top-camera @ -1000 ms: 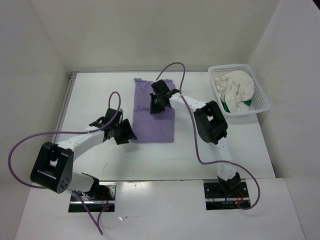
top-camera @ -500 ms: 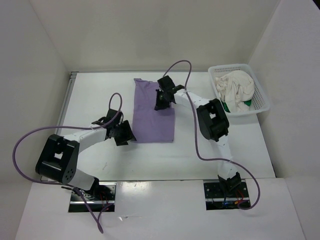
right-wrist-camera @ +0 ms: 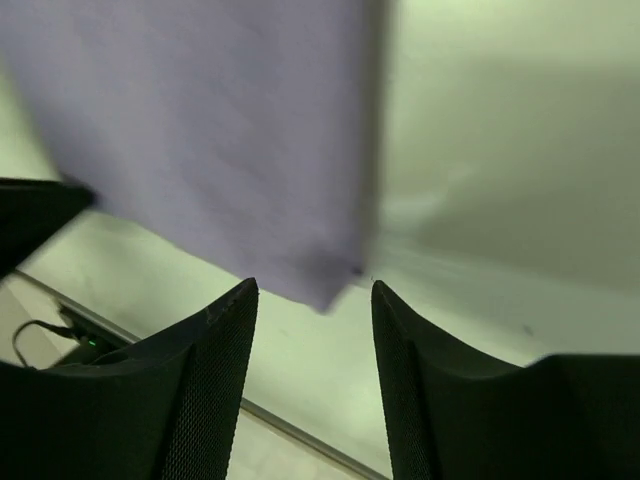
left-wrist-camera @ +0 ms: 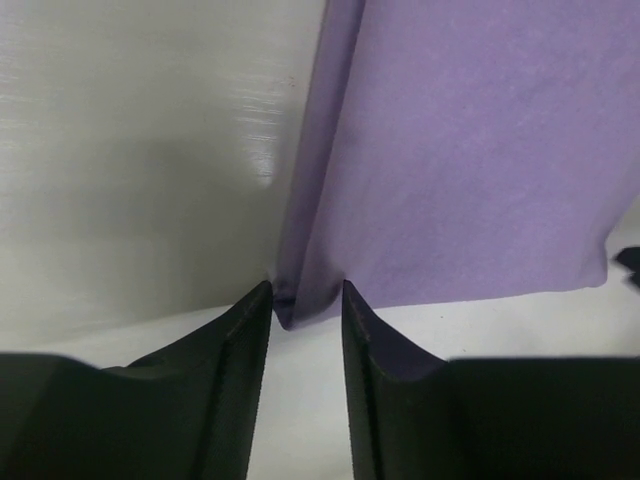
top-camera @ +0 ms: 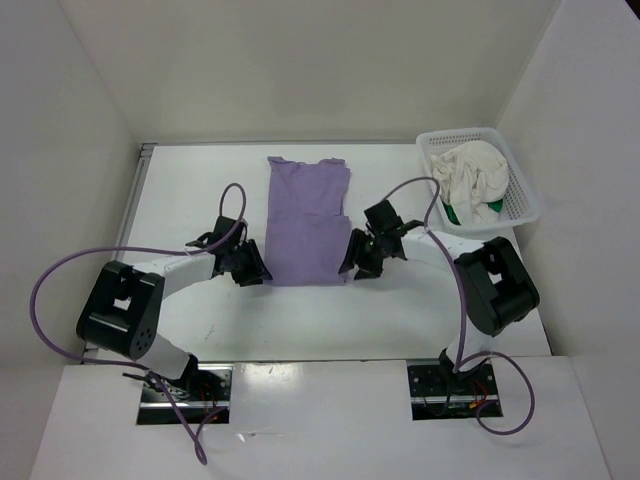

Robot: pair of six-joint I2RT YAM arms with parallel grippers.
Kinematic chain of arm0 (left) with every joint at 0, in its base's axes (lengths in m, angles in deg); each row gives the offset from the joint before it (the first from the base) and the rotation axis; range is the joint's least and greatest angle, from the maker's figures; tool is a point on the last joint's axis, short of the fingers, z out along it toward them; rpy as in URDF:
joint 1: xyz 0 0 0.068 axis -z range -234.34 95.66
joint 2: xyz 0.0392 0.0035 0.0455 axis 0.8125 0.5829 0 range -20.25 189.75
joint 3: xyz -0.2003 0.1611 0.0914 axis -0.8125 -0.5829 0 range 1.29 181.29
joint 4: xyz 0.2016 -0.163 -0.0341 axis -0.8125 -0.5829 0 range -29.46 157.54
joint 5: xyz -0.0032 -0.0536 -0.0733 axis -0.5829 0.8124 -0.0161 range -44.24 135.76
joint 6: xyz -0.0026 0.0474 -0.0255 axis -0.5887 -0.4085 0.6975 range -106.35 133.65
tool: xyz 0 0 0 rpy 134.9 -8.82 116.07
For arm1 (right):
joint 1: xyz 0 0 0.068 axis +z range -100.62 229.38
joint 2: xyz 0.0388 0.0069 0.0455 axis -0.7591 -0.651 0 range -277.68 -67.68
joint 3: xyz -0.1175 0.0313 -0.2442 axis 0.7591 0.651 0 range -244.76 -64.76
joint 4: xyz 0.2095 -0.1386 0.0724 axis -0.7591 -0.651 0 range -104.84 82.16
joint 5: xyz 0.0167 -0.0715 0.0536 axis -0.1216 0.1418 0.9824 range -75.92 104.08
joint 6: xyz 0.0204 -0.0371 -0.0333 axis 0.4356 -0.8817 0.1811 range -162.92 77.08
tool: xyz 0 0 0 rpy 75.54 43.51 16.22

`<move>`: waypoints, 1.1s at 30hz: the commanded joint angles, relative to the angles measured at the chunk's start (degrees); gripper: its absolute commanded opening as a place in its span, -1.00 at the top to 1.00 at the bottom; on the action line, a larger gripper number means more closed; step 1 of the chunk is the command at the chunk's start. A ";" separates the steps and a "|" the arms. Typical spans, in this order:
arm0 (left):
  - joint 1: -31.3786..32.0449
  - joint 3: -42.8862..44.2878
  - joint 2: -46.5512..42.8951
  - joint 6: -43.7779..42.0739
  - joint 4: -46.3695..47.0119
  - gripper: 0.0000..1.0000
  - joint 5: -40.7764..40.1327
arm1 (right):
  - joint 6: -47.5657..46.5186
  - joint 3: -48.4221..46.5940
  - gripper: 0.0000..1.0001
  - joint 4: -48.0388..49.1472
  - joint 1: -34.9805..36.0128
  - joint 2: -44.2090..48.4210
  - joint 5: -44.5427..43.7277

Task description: Fold and stack the t-shirts

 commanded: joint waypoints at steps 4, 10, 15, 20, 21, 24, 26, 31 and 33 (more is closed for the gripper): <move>-0.14 0.69 1.46 -0.30 -0.48 0.22 -1.15 | 4.94 7.11 -0.15 6.75 -0.33 0.67 3.68; -0.14 0.69 1.46 -0.30 -0.48 0.40 -1.16 | 5.47 7.12 -0.10 9.22 -0.33 -3.02 5.88; -0.14 0.69 1.46 -0.30 -0.48 0.55 -0.64 | 5.47 5.71 0.42 9.22 -0.33 -5.04 5.00; -0.14 1.21 1.46 -0.91 -1.00 0.68 0.06 | 4.95 5.10 0.88 8.17 -0.33 -4.34 3.86; -0.14 1.22 1.46 -0.91 -1.01 0.70 0.68 | 4.42 5.10 0.93 7.30 -0.33 -4.34 3.34; -0.14 1.22 -0.81 -2.14 -5.12 0.77 1.91 | 3.89 5.10 1.00 4.84 -0.33 -2.75 3.33; -0.14 1.22 -2.75 -2.85 -7.32 0.82 3.05 | 3.28 7.38 1.00 2.72 -0.33 -0.22 4.12; -0.14 -1.16 -11.88 -3.12 -18.21 0.94 10.77 | 4.94 13.52 1.00 -3.42 3.70 6.29 5.79; -0.14 -1.16 -20.36 -0.13 -23.47 0.97 12.46 | 7.04 14.59 1.00 -7.02 6.08 11.11 6.93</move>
